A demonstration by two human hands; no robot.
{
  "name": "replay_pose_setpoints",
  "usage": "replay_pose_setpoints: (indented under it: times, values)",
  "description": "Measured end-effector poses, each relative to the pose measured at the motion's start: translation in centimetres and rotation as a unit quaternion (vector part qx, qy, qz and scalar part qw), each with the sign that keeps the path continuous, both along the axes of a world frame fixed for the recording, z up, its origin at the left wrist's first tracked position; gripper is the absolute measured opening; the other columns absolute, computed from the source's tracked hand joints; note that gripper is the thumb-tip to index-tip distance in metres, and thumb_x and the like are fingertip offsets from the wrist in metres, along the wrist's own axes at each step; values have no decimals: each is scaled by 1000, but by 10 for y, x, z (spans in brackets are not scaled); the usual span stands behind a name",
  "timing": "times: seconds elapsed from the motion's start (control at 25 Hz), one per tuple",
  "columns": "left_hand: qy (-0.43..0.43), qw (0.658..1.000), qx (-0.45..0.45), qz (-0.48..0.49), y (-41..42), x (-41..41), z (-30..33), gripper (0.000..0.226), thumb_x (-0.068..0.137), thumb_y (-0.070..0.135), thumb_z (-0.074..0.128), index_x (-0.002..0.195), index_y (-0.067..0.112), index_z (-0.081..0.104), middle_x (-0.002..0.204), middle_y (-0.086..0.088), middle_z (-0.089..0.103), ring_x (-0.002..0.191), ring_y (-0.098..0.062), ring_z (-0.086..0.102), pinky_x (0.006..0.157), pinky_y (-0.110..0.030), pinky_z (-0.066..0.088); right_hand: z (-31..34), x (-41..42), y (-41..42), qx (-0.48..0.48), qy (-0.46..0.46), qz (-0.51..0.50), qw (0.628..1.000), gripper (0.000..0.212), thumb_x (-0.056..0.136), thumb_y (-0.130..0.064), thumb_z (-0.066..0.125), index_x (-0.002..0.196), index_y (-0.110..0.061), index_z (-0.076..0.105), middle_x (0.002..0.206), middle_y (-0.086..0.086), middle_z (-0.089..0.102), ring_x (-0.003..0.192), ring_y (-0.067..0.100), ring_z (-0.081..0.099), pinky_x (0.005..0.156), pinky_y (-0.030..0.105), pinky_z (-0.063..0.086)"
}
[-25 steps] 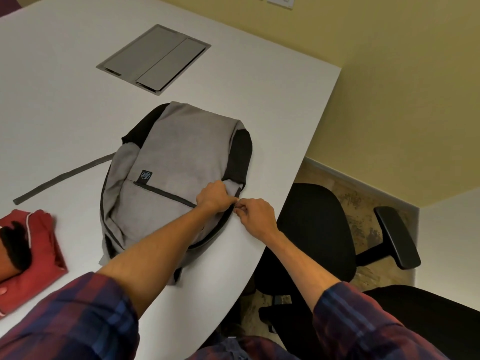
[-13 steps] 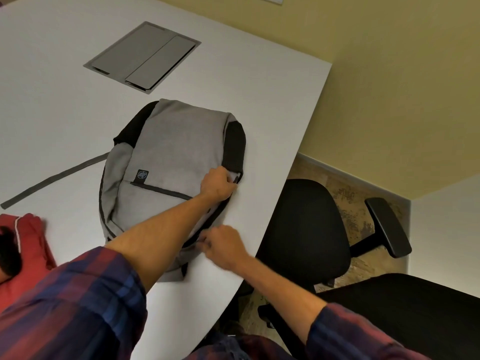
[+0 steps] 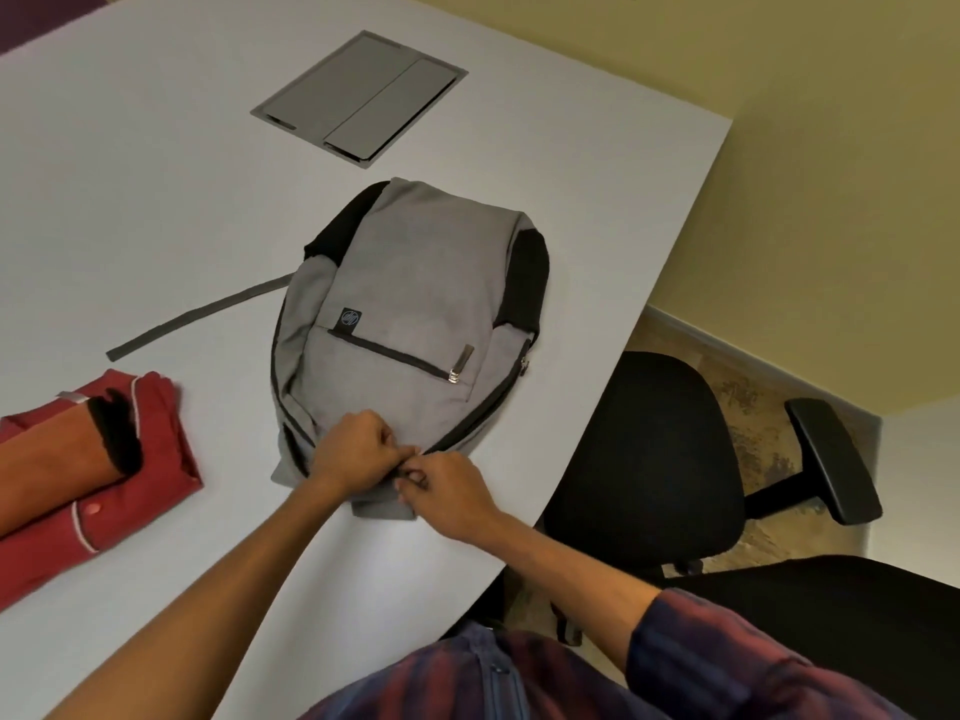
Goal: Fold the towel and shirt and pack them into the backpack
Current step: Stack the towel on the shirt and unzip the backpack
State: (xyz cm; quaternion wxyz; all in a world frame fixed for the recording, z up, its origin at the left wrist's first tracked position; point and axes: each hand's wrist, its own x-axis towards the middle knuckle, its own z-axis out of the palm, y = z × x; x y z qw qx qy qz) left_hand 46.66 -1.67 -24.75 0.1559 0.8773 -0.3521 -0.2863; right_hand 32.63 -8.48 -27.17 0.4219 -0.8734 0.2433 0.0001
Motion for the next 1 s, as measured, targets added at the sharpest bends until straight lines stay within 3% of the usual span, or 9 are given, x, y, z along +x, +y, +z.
replay_pose_setpoints:
  times: [0.12, 0.24, 0.4, 0.52, 0.64, 0.76, 0.88, 0.96, 1.0]
  values:
    - [81, 996, -10, 27, 26, -3, -5, 48, 79, 43, 70, 45, 11, 61, 44, -1, 60, 40, -11, 55, 54, -30, 50, -6, -1, 3, 0, 17, 44, 999, 26, 78, -30, 49, 82, -15, 69, 70, 1, 69, 67, 20, 61, 63, 39, 52]
    - [102, 994, -18, 22, 31, -5, -8, 26, 77, 26, 69, 51, 18, 69, 56, 0, 69, 55, -13, 66, 64, -36, 58, -2, -1, 1, 12, 20, 47, 999, 32, 76, -32, 47, 90, -24, 74, 78, -3, 73, 71, 15, 64, 67, 34, 53]
    - [101, 992, -59, 36, 42, -8, -10, 28, 84, 20, 65, 56, 23, 66, 56, 5, 67, 54, -10, 64, 66, -39, 57, 6, 11, -11, -199, -83, 28, 976, 24, 80, -23, 63, 101, -18, 73, 96, 1, 73, 88, 19, 65, 76, 35, 50]
    - [76, 994, -81, 26, 53, -4, -1, 26, 90, 24, 62, 65, 29, 66, 60, 8, 67, 58, -8, 63, 63, -31, 52, 8, 26, -20, -268, 14, 121, 956, 28, 90, -32, 61, 113, -18, 69, 109, 1, 68, 104, 22, 57, 88, 38, 35]
    - [26, 998, -53, 6, 64, 13, 9, 19, 91, 30, 60, 75, 28, 70, 68, 11, 68, 66, -6, 63, 62, -26, 47, 14, 26, -23, -267, 33, 137, 953, 28, 97, -35, 52, 108, -19, 71, 101, 0, 70, 95, 21, 59, 83, 35, 30]
    - [-7, 999, -31, 28, 79, 46, 17, 12, 89, 31, 63, 87, 31, 74, 74, 12, 70, 72, -10, 66, 70, -31, 53, 21, 10, -36, -231, 41, 146, 961, 27, 97, -35, 53, 105, -19, 74, 97, -2, 71, 91, 19, 59, 83, 33, 31]
    - [-43, 997, -20, 53, 90, 84, 23, 14, 89, 33, 63, 88, 26, 75, 69, 14, 69, 70, -10, 66, 73, -37, 55, 34, -12, -63, -222, 100, 161, 956, 21, 90, -36, 59, 82, -22, 73, 80, -4, 69, 81, 21, 60, 73, 29, 31]
    - [-47, 998, -20, 42, 90, 90, 25, 16, 90, 33, 63, 90, 24, 76, 68, 14, 68, 70, -9, 66, 72, -37, 55, 50, -21, -80, -207, 194, 172, 943, 26, 82, -31, 63, 58, -26, 53, 61, -8, 53, 71, 24, 53, 60, 29, 32]
    - [-47, 998, -19, 28, 87, 86, 25, 17, 90, 33, 62, 92, 23, 75, 69, 14, 68, 71, -10, 66, 71, -34, 54, 57, -21, -85, -195, 244, 178, 933, 29, 79, -31, 64, 56, -26, 46, 60, -9, 47, 71, 24, 52, 57, 28, 35]
